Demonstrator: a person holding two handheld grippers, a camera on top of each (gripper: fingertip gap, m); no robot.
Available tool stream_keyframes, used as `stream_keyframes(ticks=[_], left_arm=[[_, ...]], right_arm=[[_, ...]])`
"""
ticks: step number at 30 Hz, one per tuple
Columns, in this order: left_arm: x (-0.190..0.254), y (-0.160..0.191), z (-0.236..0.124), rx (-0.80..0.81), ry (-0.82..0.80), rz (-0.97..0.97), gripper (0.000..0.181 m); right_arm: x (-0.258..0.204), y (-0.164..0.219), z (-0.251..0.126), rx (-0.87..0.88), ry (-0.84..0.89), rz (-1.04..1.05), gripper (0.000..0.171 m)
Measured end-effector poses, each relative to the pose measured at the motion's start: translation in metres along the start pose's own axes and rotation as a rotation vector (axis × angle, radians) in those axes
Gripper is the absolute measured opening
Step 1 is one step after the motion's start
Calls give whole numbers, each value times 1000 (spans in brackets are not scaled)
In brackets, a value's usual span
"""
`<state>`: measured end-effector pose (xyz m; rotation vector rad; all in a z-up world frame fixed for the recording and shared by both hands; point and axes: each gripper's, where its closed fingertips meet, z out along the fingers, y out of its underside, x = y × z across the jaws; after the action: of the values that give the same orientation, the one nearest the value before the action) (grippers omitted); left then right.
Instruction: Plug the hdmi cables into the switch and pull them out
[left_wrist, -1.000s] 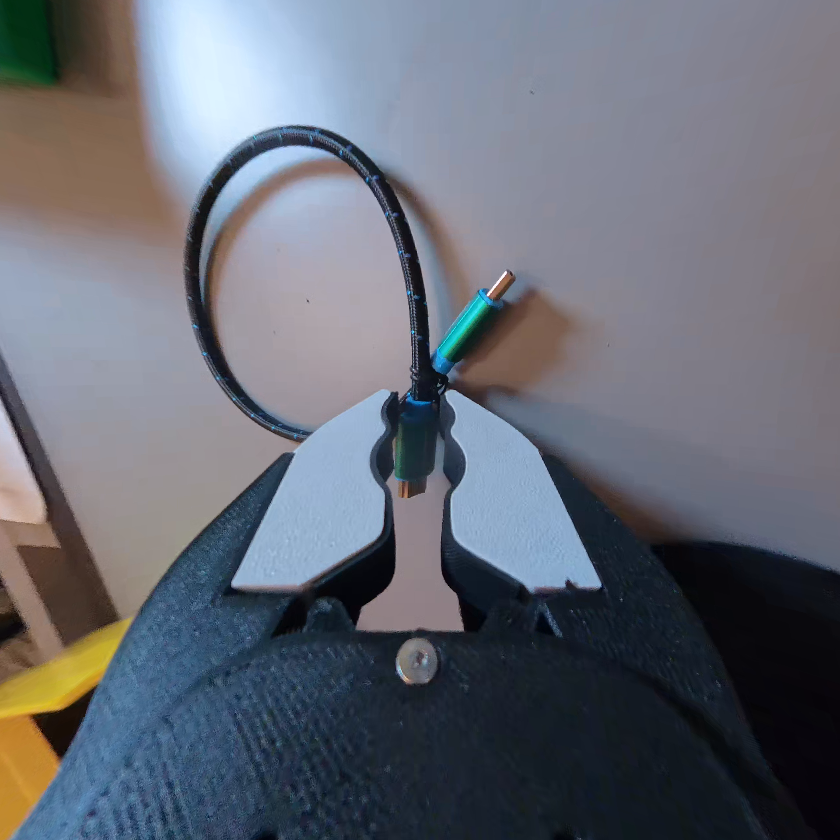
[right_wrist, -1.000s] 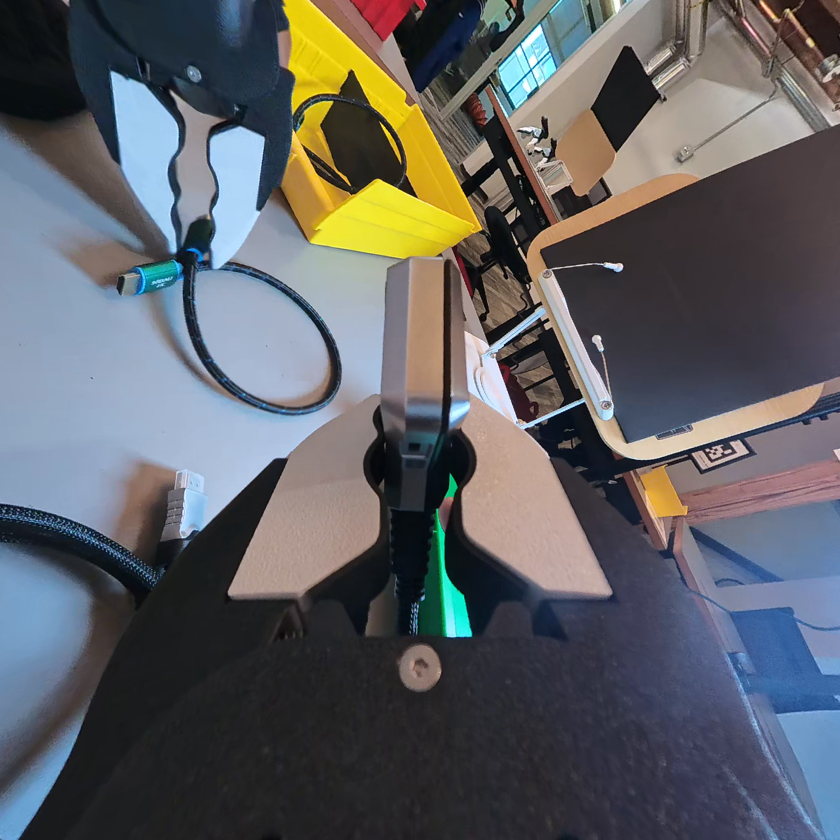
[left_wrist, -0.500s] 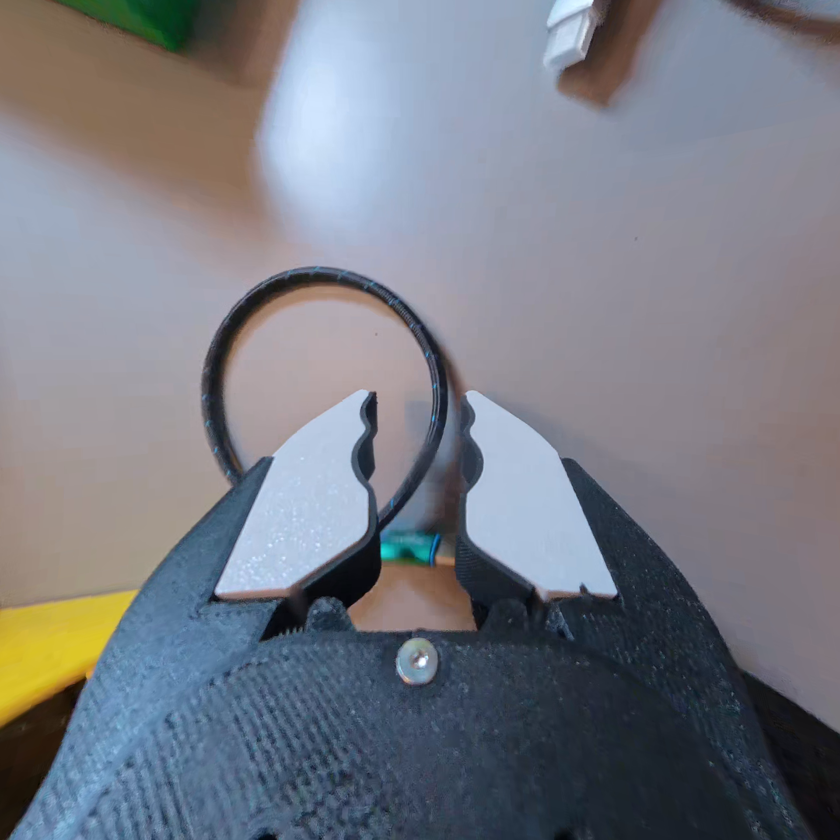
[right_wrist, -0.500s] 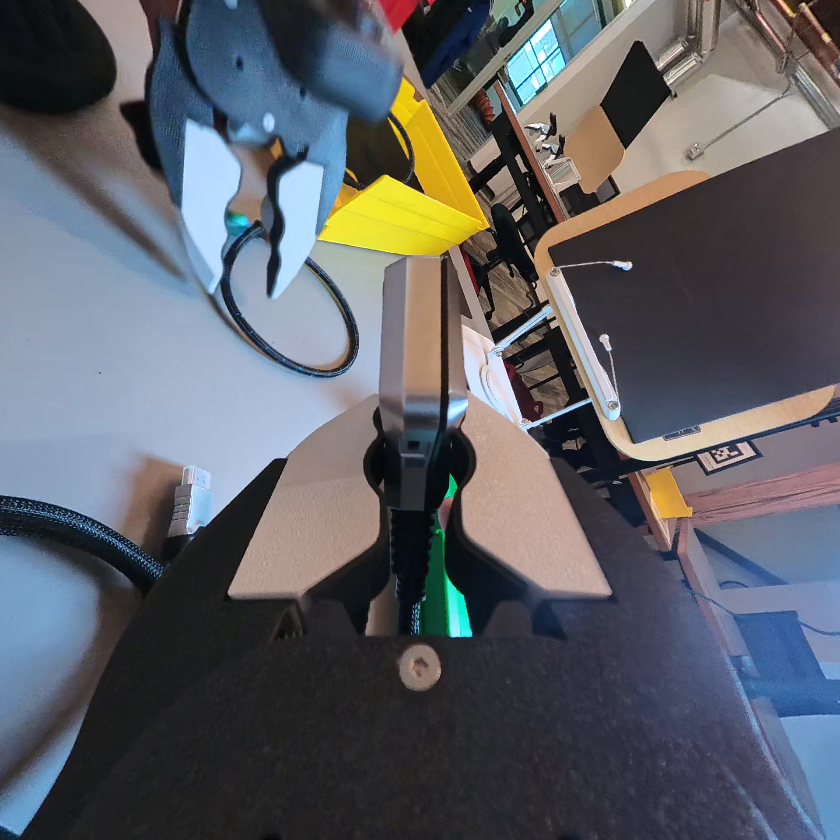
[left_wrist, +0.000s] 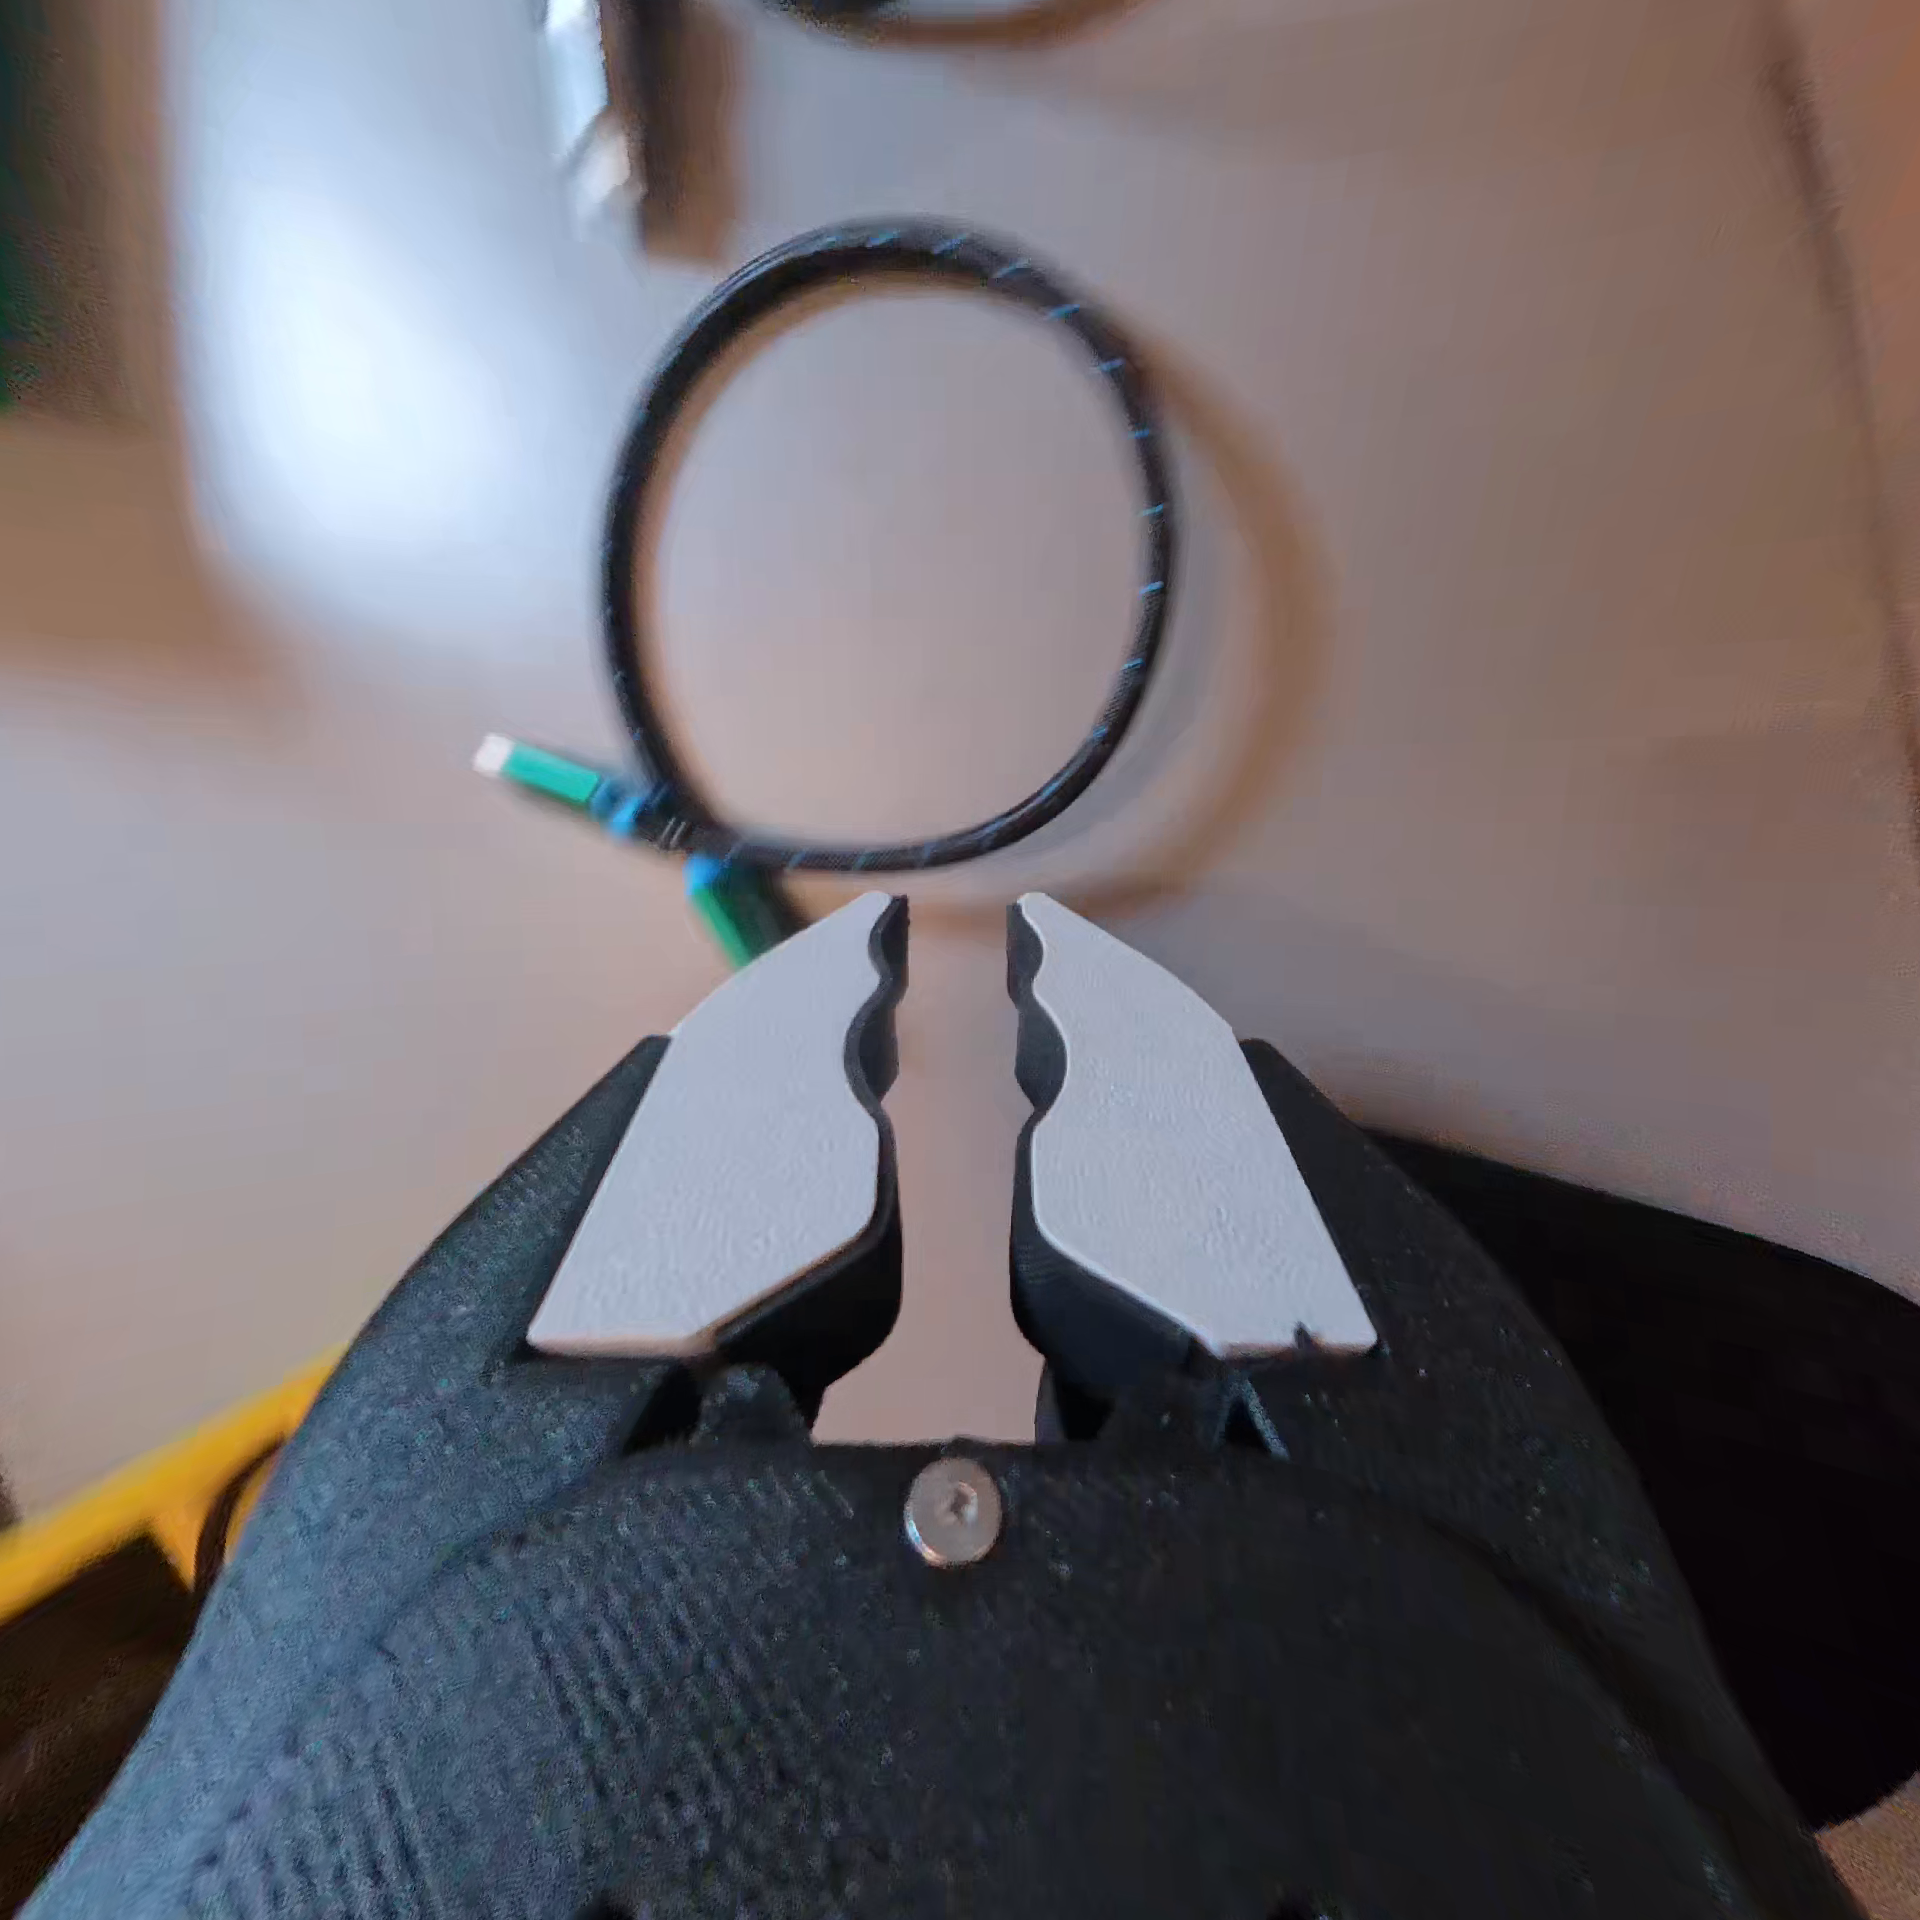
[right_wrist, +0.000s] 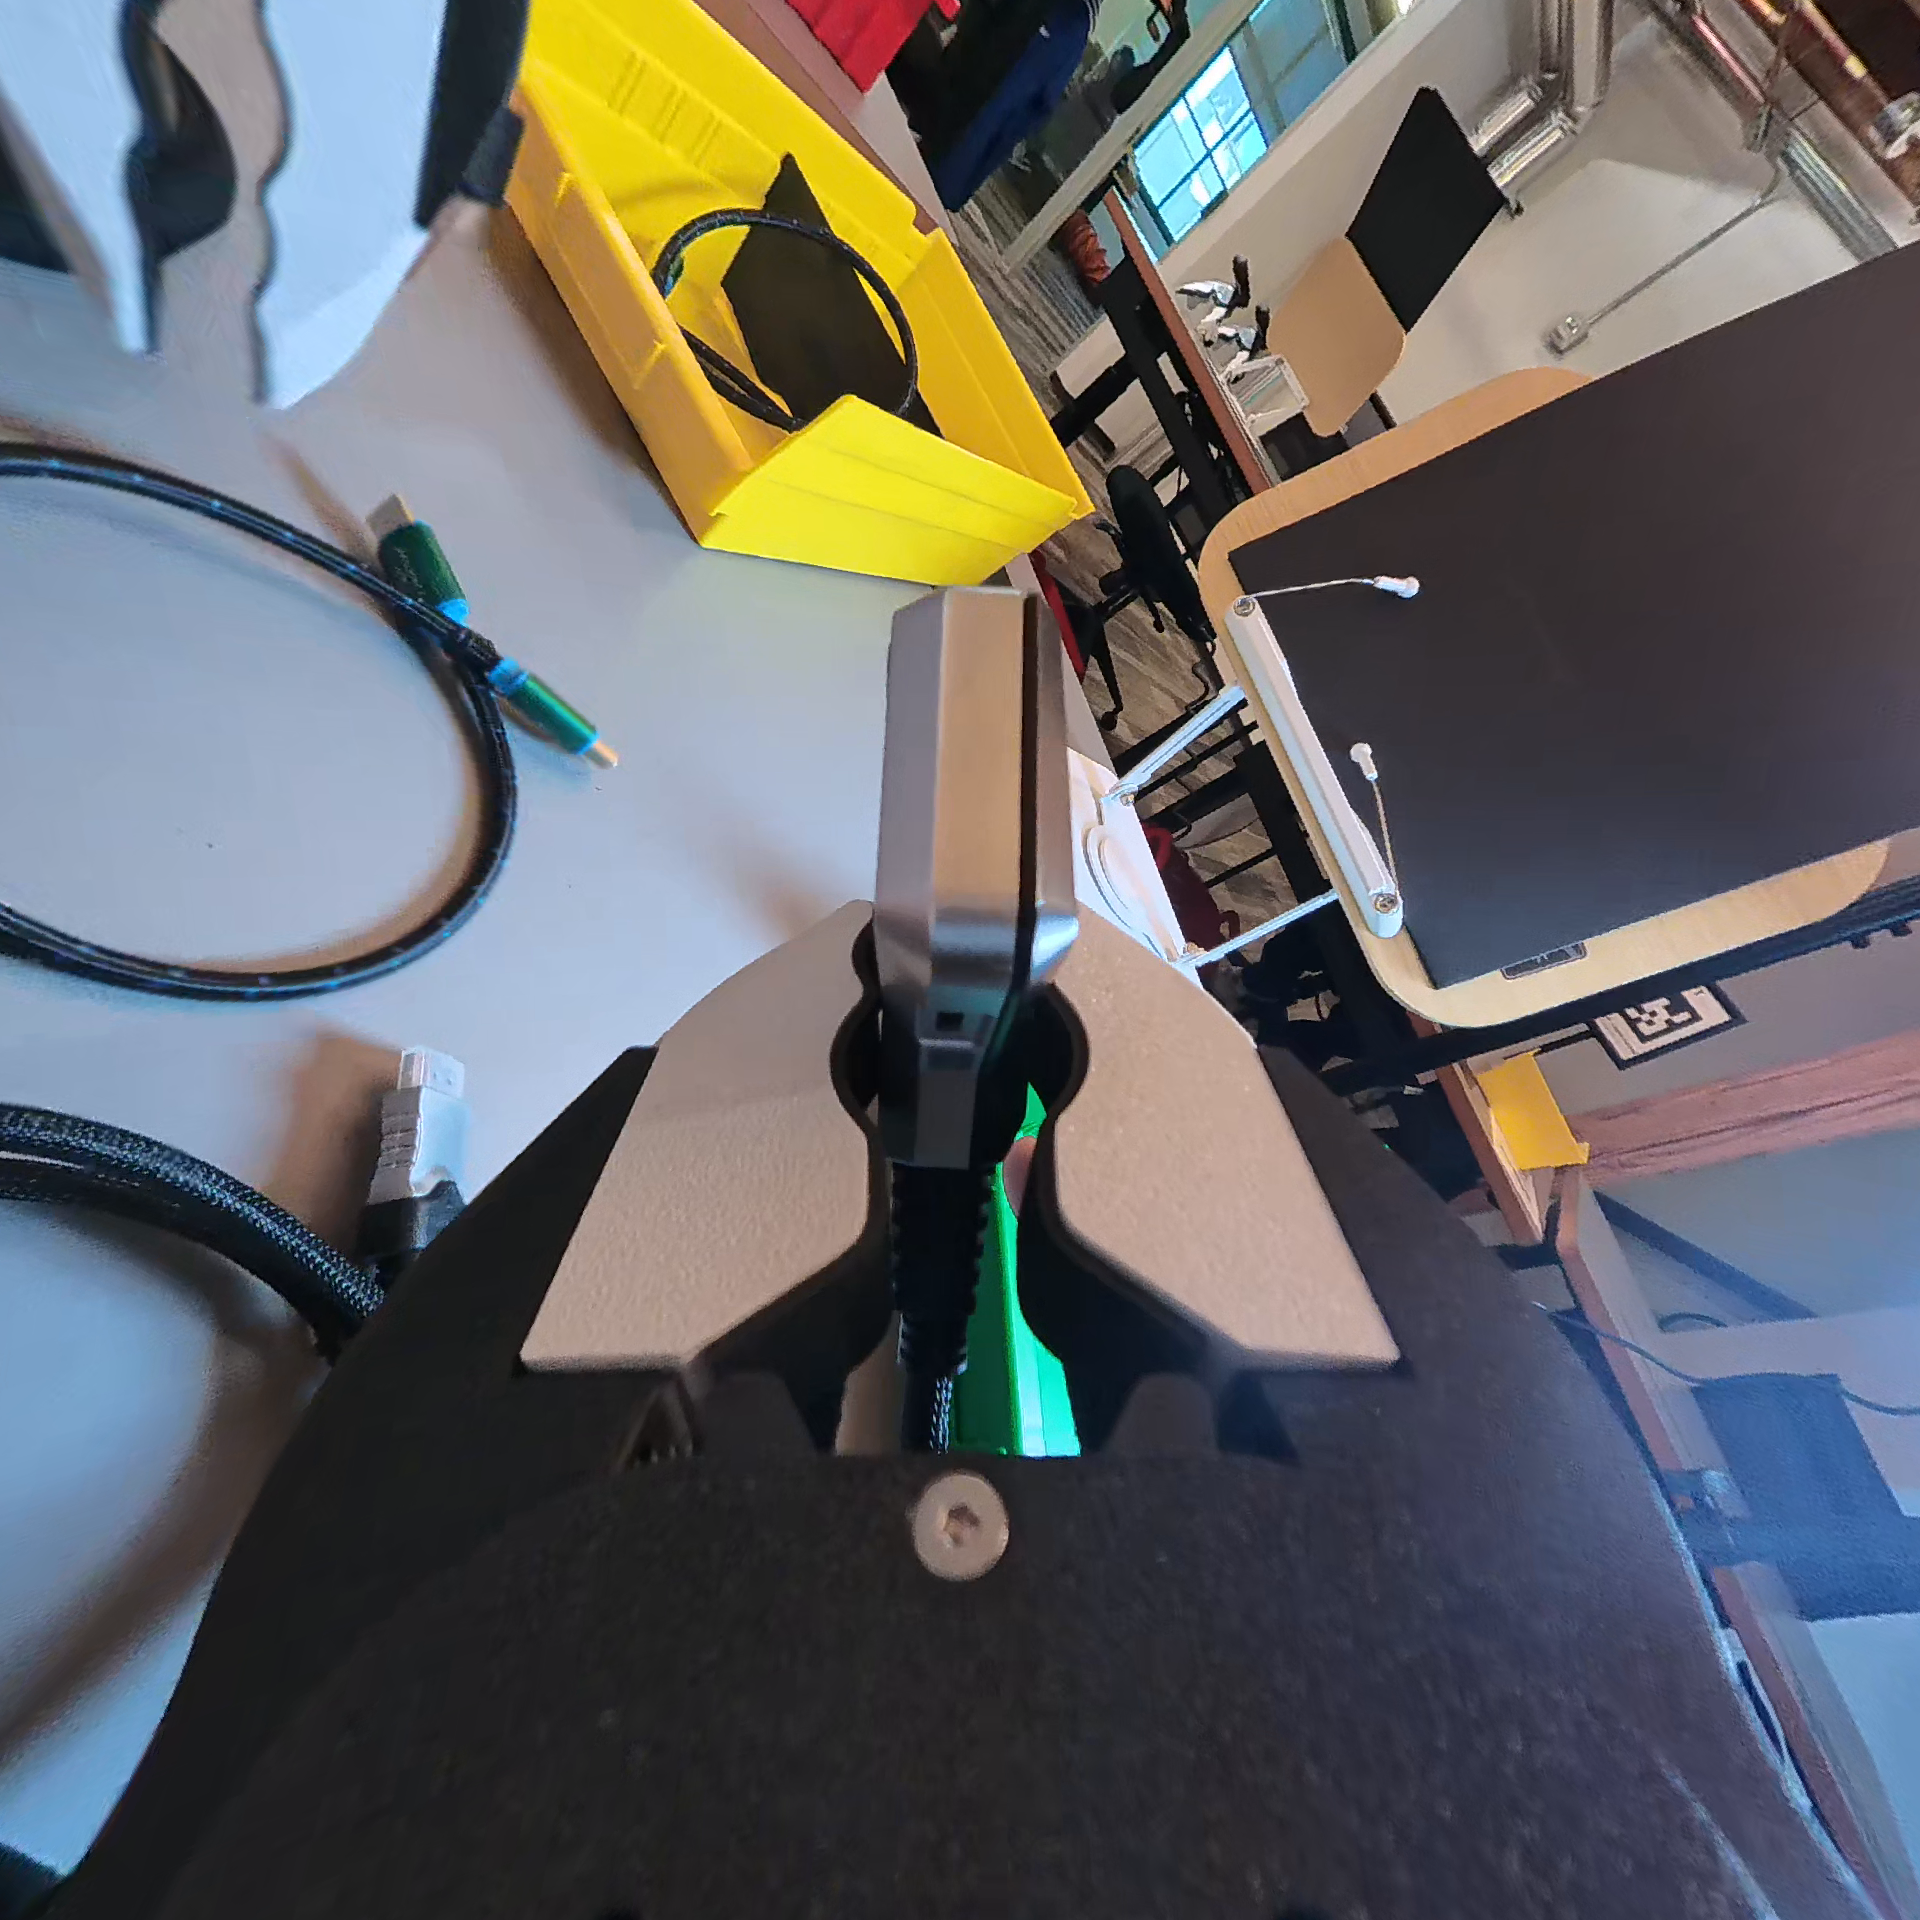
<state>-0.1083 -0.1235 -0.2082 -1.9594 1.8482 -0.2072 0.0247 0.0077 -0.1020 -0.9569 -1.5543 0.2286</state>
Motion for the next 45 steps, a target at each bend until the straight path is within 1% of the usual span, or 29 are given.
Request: stream_keyframes(ticks=[1,2,4,6,8,9,10,12,13,15,17,18,20,22,25,27,29,30,32,33,35,37,39,41,42,43,45], left_arm=[[-5,7,-6,1,-50,-44,20],[-7,5,-9,28,-87,-82,20],[2,-19,-7,131,-110,-114,20],[23,-47,11,183,-76,-77,23],[44,-65,35,158,-36,-5,25],[49,-66,46,121,-31,29,26],[50,-65,54,89,-33,59,27],[52,-59,57,55,-6,107,12],[58,-55,53,56,38,131,8],[73,-47,38,81,137,170,7],[77,-34,21,93,168,174,6],[73,-23,13,75,164,138,7],[57,-2,0,46,94,46,18],[48,8,-9,49,27,-20,20],[60,-2,-2,82,-18,-7,27],[75,-8,13,47,-19,26,33],[79,-13,29,14,-58,53,31],[75,-17,32,19,-94,58,20],[77,-16,33,-18,-85,96,7],[77,-17,30,-30,-93,121,7],[79,-30,14,20,-70,108,7],[77,-50,-13,110,-59,83,7],[64,-71,-47,201,-102,63,7],[37,-86,-81,275,-186,1,7],[17,-88,-93,298,-236,-63,7],[-4,-87,-99,302,-265,-134,7],[-38,-71,-90,259,-279,-206,6]], right_arm=[[-1,0,1,0,-2,0,24],[-1,-1,2,-3,-3,-3,24],[-3,0,4,-11,-4,-10,24],[-4,0,5,-16,-4,-13,24],[-4,0,5,-19,0,-13,24],[-4,0,5,-19,2,-13,24],[-4,0,5,-19,4,-11,24],[-3,1,4,-17,5,-5,24],[-2,2,3,-17,6,-4,24],[-1,4,2,-17,7,2,24],[0,6,1,-19,7,10,24],[1,6,1,-19,6,13,24],[1,6,1,-19,6,14,24],[0,5,2,-19,6,10,24],[-2,5,4,-22,1,8,24],[-3,6,5,-26,-2,8,24],[-3,6,6,-27,-4,8,24],[-4,5,6,-26,-4,7,24],[-3,4,5,-25,-1,6,24],[-3,4,5,-23,1,6,24],[-2,4,4,-21,3,8,24],[-1,4,3,-19,3,14,24],[0,5,3,-18,4,16,24],[0,4,3,-16,4,15,24],[-1,3,3,-15,4,14,24],[-1,3,3,-16,4,12,24],[-2,3,3,-19,5,4,24]])
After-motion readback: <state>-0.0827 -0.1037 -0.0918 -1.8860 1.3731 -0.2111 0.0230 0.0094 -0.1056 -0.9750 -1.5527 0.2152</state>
